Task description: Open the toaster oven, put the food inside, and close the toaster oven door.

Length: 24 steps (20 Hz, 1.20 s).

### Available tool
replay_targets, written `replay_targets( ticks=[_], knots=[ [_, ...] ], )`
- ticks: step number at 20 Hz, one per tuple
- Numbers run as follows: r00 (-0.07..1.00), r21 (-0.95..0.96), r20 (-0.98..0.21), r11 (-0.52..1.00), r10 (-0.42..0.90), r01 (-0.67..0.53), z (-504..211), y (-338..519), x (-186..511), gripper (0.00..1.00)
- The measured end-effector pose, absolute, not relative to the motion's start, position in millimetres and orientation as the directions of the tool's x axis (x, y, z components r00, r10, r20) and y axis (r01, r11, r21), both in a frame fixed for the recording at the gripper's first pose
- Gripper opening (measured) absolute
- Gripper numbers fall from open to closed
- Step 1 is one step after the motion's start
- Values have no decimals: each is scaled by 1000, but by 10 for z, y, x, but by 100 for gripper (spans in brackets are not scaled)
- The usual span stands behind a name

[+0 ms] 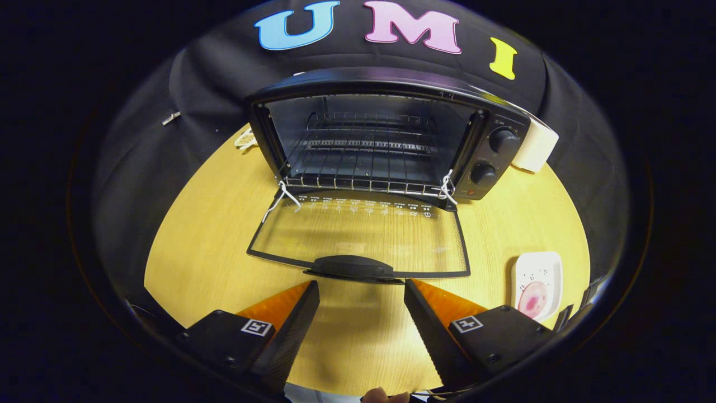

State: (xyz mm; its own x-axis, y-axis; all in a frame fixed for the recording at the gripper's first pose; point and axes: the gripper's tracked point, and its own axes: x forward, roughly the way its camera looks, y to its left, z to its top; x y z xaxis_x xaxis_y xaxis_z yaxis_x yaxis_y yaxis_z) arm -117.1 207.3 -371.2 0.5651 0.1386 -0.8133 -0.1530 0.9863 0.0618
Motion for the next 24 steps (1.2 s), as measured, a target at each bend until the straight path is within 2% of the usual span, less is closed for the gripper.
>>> replay_targets(
  ticks=[9, 13, 24],
  knots=[
    [607, 159, -746, 958, 274, -237, -2949, 1528, -1096, 99],
    [576, 173, -763, 952, 292, -253, -2773, 996, -1123, 99],
    [424, 208, -873, 971, 239, -120, -3115, -821, -1238, 99]
  ],
)
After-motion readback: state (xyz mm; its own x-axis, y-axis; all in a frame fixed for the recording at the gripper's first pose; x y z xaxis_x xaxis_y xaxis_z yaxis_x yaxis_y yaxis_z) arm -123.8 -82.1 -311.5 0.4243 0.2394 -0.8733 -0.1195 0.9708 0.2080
